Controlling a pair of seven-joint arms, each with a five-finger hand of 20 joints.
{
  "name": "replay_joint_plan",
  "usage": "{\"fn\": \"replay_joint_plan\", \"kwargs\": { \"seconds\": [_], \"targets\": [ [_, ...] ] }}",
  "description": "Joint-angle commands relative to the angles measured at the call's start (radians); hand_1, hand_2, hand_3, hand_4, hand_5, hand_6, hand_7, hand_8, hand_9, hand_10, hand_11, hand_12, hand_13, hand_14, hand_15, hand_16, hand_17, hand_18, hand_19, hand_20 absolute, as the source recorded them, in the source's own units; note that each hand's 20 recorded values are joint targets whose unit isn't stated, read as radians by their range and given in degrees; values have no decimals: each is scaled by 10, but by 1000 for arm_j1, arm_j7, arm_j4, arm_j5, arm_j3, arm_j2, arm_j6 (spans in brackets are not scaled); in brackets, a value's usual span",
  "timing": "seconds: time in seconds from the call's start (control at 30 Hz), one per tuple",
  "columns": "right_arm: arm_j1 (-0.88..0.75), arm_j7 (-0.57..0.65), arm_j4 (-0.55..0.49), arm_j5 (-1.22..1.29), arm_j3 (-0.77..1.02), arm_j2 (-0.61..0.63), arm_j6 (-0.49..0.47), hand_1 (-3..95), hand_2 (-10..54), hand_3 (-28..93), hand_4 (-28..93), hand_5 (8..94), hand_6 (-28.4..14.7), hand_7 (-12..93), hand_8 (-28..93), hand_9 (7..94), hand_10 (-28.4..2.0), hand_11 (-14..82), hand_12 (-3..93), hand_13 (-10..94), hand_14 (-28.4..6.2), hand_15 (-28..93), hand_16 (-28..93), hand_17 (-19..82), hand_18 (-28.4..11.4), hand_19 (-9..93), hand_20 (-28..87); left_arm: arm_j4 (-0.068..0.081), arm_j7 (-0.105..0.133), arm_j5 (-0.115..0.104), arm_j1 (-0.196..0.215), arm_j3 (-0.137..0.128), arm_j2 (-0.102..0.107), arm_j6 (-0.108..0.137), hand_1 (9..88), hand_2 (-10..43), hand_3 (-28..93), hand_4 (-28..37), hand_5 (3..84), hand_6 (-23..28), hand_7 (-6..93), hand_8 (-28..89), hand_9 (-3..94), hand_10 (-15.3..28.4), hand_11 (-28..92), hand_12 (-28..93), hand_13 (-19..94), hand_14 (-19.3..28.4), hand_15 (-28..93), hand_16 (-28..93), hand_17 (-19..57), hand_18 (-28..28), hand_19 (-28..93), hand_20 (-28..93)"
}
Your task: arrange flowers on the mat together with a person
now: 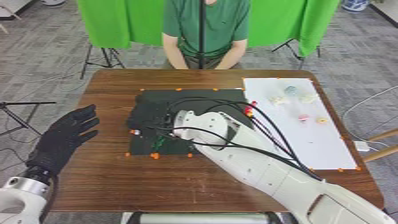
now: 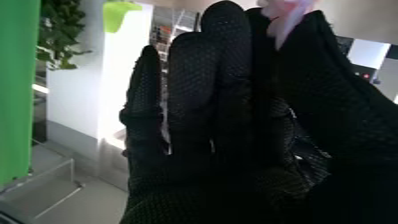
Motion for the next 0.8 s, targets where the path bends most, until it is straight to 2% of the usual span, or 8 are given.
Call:
{"fn": "replay_joint_plan", "kwargs": {
  "seconds": [0.03,0.23,0.33,0.6,0.8],
  "targets": [
    [5,13,5,-31,14,-9,-26,418,-95,784,-283,628,31,493,-3,719,-63,247,480,564,-60,663,300,207,-149,613,435,6,-5,5,10,0,-2,3,201,-95,866,-283,341,-18,287,-146,236,52,253,196,212,67,269,49,-43,169,402,124],
    [9,24,2,-21,11,-6,-29,414,-95,785,-283,617,30,491,-7,707,-64,265,461,557,-60,669,290,204,-149,611,435,6,-2,3,11,0,-3,6,209,-95,853,-283,343,-11,278,-142,244,59,247,192,217,74,273,42,-46,174,411,122],
    [0,36,4,-16,16,-9,-9,411,-95,786,-283,615,31,491,-10,705,-65,272,455,555,-61,670,288,204,-150,610,436,6,-8,4,10,-2,-4,3,210,-95,850,-283,344,-11,275,-141,246,60,245,191,219,76,272,39,-47,176,414,120],
    [5,25,-2,-2,18,-5,-19,378,-95,787,-283,608,26,477,-9,666,-73,351,374,544,-66,674,283,195,-154,607,438,6,-9,3,10,-2,-5,4,216,-95,842,-283,332,-6,267,-137,245,67,238,187,218,84,269,36,-50,180,418,116],
    [0,21,-5,-4,26,-6,-30,366,-95,798,-283,603,27,464,-11,654,-74,360,352,538,-67,672,279,193,-154,605,437,7,-8,4,7,-2,-4,3,236,-95,813,-283,332,6,251,-132,251,73,232,183,223,94,267,31,-52,186,425,114]
  ]
}}
